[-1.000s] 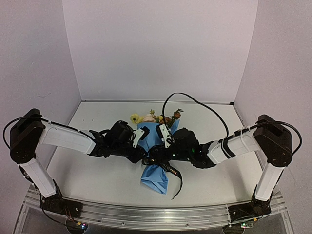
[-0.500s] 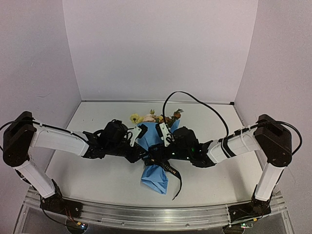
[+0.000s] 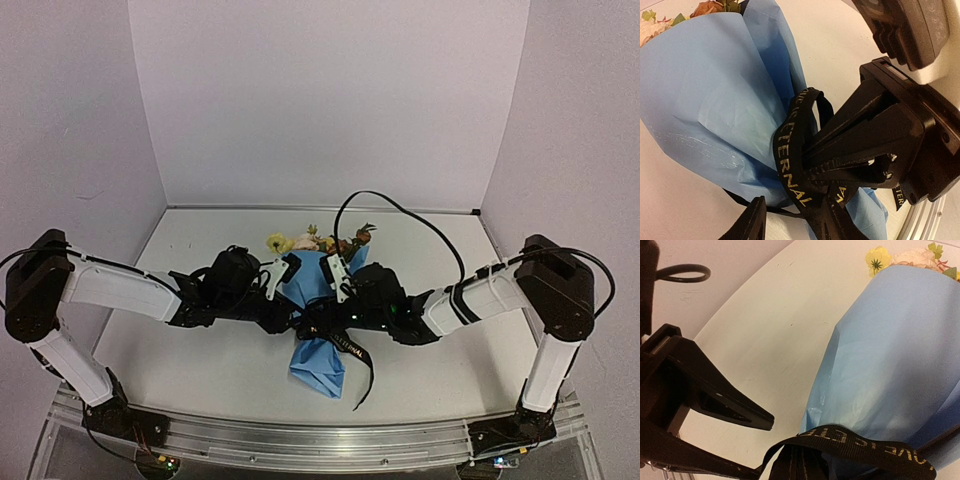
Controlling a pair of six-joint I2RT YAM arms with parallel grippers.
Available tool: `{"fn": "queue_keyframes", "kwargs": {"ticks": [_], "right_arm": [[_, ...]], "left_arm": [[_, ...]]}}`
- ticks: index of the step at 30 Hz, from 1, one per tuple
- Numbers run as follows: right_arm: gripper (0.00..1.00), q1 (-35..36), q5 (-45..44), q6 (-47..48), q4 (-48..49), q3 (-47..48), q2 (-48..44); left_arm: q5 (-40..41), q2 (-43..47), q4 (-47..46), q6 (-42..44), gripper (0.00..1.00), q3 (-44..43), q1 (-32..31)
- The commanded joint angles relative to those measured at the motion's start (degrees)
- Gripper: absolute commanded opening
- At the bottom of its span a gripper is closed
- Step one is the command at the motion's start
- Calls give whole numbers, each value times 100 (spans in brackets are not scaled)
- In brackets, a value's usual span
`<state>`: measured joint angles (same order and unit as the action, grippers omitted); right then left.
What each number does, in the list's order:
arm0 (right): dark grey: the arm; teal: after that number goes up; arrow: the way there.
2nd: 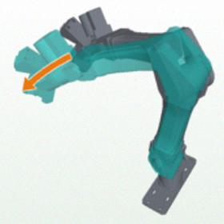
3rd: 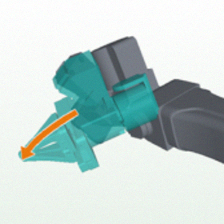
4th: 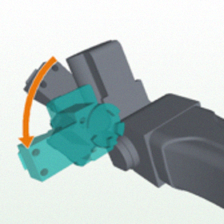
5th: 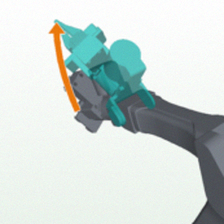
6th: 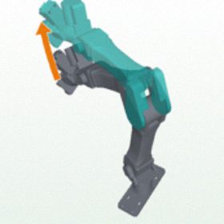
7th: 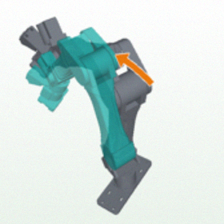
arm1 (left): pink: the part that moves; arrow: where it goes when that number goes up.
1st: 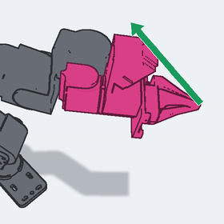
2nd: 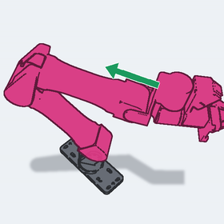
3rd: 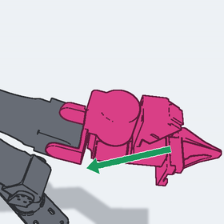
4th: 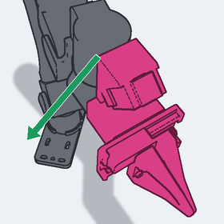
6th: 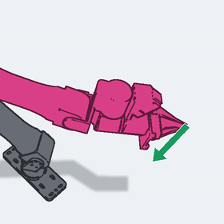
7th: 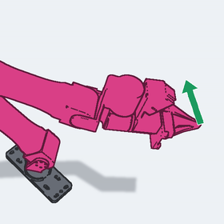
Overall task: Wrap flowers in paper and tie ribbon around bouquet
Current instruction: Cross the half-tied ribbon over the folded bouquet.
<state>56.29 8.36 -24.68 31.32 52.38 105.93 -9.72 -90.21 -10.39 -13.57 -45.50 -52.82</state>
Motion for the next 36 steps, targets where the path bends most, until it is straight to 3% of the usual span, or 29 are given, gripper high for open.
{"fn": "queue_keyframes", "kwargs": {"ticks": [1, 7, 17, 25, 36], "right_arm": [[0, 27, -69, -97, 199, 116, 112], [0, 23, -59, -104, 199, 138, 119], [0, 26, 405, -160, 191, 285, 175], [0, 23, 504, -136, 197, 297, 197], [0, -13, 678, -139, 199, 448, 326]], "left_arm": [[176, 87, 173, -64, 42, -187, -9], [217, -23, 295, -25, 42, -328, -10], [-394, -82, 144, 126, 31, -342, -11], [-396, -55, 124, 74, 35, -341, -9], [-452, 35, 234, 155, 9, -396, -10]]}}
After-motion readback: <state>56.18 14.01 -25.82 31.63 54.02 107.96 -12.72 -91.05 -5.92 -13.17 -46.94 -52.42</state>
